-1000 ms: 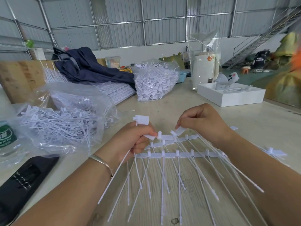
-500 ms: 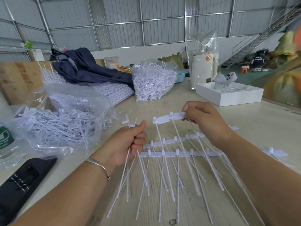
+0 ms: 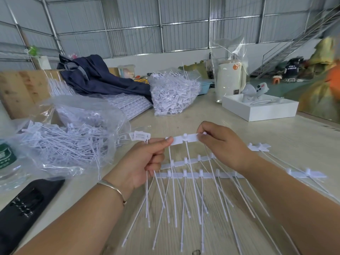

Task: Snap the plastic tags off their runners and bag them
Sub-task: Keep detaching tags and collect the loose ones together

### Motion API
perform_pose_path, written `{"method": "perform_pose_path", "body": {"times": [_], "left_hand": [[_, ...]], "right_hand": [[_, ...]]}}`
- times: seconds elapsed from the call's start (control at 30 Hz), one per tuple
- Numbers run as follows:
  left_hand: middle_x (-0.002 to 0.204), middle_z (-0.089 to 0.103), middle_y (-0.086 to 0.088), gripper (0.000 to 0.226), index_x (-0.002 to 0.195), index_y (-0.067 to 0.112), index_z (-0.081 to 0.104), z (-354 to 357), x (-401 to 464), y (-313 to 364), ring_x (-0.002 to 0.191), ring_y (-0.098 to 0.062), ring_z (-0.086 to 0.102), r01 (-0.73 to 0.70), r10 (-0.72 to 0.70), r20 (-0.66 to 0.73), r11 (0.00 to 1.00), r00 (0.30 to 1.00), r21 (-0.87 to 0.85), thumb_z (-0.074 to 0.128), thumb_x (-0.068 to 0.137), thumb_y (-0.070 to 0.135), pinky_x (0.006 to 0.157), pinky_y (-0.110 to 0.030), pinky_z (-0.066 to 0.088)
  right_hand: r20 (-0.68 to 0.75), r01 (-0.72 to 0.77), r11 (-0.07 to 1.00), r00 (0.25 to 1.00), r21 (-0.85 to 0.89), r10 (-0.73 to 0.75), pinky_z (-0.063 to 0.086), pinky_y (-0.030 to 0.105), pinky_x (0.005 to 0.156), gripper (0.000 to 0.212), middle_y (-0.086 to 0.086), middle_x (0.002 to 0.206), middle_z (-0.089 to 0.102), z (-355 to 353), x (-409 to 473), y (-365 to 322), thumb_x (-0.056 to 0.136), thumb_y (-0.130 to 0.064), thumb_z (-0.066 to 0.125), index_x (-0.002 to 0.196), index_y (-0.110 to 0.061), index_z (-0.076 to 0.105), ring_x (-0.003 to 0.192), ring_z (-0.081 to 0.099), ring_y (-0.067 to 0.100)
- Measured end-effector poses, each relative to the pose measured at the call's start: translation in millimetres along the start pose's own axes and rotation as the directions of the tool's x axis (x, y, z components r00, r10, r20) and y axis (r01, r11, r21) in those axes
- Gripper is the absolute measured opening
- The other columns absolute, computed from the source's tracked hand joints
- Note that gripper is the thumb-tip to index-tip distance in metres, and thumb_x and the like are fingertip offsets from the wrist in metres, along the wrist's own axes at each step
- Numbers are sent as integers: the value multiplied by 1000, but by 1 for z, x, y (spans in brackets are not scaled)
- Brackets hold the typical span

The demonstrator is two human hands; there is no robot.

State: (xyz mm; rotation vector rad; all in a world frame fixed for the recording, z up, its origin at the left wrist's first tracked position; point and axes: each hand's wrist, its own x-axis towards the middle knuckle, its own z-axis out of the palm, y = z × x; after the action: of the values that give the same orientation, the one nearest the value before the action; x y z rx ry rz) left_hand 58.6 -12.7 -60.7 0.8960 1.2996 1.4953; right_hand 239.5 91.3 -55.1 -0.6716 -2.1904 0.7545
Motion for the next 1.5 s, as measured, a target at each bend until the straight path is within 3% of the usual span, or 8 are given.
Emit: {"method": "perform_pose_path", "body": {"times": [0.17,0.3,0.63,0.8,0.97,1.17,1.4,1.5], "left_hand": [[58,22,8,26,48,22,63,2,-1,0,41,-4,17,-23,23,21,1000,1000,-10,77,70,20,32,-15,13],[56,20,9,36,54,26,43,7,-3,1,38,-2,17,-29,35,58,995,998,-96,75,71,21,32,-15,11],[50,25,11,16,64,24,61,18,-10,-3,40,-3,13,132,-25,391,959,920,-249,70,77,24,30,-11,15],[60,35,7,15,79,17,56,14,-4,-5,37,-1,24,144,-60,279,945,958,-293,71,75,16,31,-13,12],[59,44,4,20,74,16,48,13,1,-5,36,-3,26,104,-55,198,963,979,-249,67,77,22,29,-14,13],[47,33,8,29,53,22,51,13,3,-7,34,-3,23,24,-9,123,993,992,-120,67,77,25,30,-15,15],[49,34,4,7,66,21,67,11,1,-6,39,-7,23,-69,71,66,997,995,-30,74,69,23,34,-17,20],[49,32,3,7,72,18,68,11,1,-7,39,-8,24,-86,84,80,996,993,14,74,71,20,35,-17,21]], "right_hand": [[-59,16,977,998,211,-3,32,16,56,16,11,66,43,-2,2,-3,92,-13,59,77,-12,63,57,36,8],[-40,51,945,998,323,-40,36,30,72,8,30,85,54,0,0,-7,91,-12,64,86,-10,70,73,44,21],[64,134,901,982,413,-175,44,19,81,14,2,81,68,7,-5,-24,93,-7,59,102,-1,67,78,59,5],[-15,127,970,992,206,-126,45,21,81,6,18,84,63,7,-2,-16,92,-19,63,94,-15,68,79,60,19],[-151,104,992,982,-65,-113,34,12,61,7,-10,66,54,4,1,-3,89,-36,65,85,-30,65,66,51,2],[-126,117,990,986,81,-106,47,22,86,13,-10,89,68,4,1,-7,92,-19,64,90,-27,74,92,62,11],[-56,6,960,998,279,10,45,21,91,16,-2,90,73,-1,0,-16,88,-4,66,89,-14,78,94,66,11],[-53,-15,947,998,322,34,43,31,82,17,24,91,69,-4,0,-17,84,1,65,87,-11,77,92,61,39]]}}
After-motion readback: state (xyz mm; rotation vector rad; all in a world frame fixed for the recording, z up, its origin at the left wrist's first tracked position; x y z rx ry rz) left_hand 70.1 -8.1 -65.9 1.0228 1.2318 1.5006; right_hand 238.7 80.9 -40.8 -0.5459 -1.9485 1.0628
